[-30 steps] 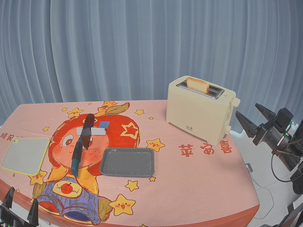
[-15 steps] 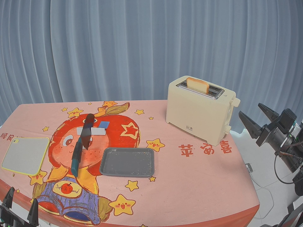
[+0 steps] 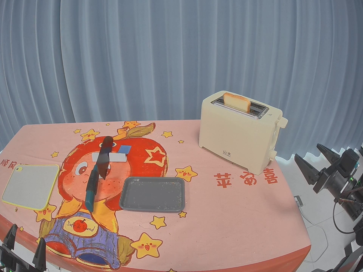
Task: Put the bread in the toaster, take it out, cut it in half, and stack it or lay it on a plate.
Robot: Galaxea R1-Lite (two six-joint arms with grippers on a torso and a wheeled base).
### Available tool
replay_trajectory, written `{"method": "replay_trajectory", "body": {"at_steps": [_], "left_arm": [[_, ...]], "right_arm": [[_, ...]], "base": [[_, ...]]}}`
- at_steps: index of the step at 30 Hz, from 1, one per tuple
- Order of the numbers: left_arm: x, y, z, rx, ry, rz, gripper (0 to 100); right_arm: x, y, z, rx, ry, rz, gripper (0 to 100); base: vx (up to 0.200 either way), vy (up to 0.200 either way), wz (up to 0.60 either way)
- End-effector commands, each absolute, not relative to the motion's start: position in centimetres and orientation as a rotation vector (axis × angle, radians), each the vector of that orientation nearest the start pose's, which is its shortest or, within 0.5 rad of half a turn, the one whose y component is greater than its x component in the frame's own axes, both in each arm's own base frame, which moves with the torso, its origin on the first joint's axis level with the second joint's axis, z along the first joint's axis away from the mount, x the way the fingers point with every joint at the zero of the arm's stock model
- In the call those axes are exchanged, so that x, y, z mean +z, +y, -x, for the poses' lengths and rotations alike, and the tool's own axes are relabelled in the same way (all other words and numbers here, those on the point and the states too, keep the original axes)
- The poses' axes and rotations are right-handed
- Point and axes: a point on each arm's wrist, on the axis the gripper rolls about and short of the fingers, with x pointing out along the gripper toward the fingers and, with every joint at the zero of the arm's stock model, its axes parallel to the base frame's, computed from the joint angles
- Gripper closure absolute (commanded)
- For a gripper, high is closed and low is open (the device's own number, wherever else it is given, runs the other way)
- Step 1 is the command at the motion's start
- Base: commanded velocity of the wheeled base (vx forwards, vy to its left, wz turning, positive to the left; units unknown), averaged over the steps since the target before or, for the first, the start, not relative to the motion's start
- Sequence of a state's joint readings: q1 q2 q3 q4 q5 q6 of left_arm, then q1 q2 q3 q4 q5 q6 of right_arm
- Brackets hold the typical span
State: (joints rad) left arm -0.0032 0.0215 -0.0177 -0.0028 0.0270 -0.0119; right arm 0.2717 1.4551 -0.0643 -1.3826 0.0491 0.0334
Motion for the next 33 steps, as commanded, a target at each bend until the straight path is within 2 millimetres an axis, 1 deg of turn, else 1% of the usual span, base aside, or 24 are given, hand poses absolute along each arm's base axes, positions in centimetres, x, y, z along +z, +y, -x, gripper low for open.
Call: {"method": "replay_trajectory", "body": {"at_steps": [1, 5, 8, 11, 13, 16, 20, 21, 22, 26, 27, 28, 29, 33], "left_arm": [[7.6, 0.1, 2.1, 0.025, 0.020, 0.012, 0], [7.6, 0.1, 2.1, 0.025, 0.020, 0.012, 0], [7.6, 0.1, 2.1, 0.025, 0.020, 0.012, 0], [7.6, 0.1, 2.1, 0.025, 0.020, 0.012, 0], [7.6, 0.1, 2.1, 0.025, 0.020, 0.012, 0], [7.6, 0.1, 2.1, 0.025, 0.020, 0.013, 0], [7.6, 0.1, 2.1, 0.025, 0.020, 0.012, 0], [7.6, 0.1, 2.1, 0.025, 0.020, 0.012, 0], [7.6, 0.1, 2.1, 0.025, 0.020, 0.012, 0], [7.6, 0.1, 2.1, 0.025, 0.020, 0.012, 0], [7.6, 0.1, 2.1, 0.025, 0.020, 0.012, 0], [7.6, 0.1, 2.1, 0.025, 0.020, 0.012, 0], [7.6, 0.1, 2.1, 0.025, 0.020, 0.012, 0], [7.6, 0.1, 2.1, 0.025, 0.020, 0.012, 0]], "right_arm": [[14.0, 3.9, -15.9, 0.285, 0.002, -0.046, 0], [14.6, 3.2, -15.1, 0.268, -0.025, -0.140, 0], [14.4, 3.1, -14.5, 0.303, -0.014, -0.203, 0], [14.7, 3.0, -14.1, 0.308, -0.027, -0.229, 0], [15.0, 2.4, -13.8, 0.276, -0.053, -0.236, 0], [15.2, 1.5, -14.2, 0.217, -0.070, -0.222, 0], [16.4, 1.4, -14.9, 0.246, -0.124, -0.181, 0], [16.4, 1.4, -14.9, 0.246, -0.124, -0.181, 0], [17.0, 1.4, -15.4, 0.247, -0.146, -0.173, 0], [17.3, 1.0, -16.6, 0.212, -0.103, -0.165, 0], [17.8, 0.9, -17.1, 0.208, -0.090, -0.161, 0], [17.8, 0.9, -17.1, 0.208, -0.090, -0.161, 0], [18.3, 1.0, -17.6, 0.206, -0.074, -0.159, 0], [19.3, 1.2, -18.0, 0.219, -0.029, -0.136, 0]], "base": [[0.000, 0.000, 0.00], [0.000, 0.000, 0.00], [0.000, 0.000, 0.00], [0.000, 0.000, 0.00], [0.000, 0.000, 0.00], [0.000, 0.000, 0.00], [0.000, 0.000, 0.00], [0.000, 0.000, 0.00], [0.000, 0.000, 0.00], [0.000, 0.000, 0.00], [0.000, 0.000, 0.00], [0.000, 0.000, 0.00], [0.000, 0.000, 0.00], [0.000, 0.000, 0.00]]}}
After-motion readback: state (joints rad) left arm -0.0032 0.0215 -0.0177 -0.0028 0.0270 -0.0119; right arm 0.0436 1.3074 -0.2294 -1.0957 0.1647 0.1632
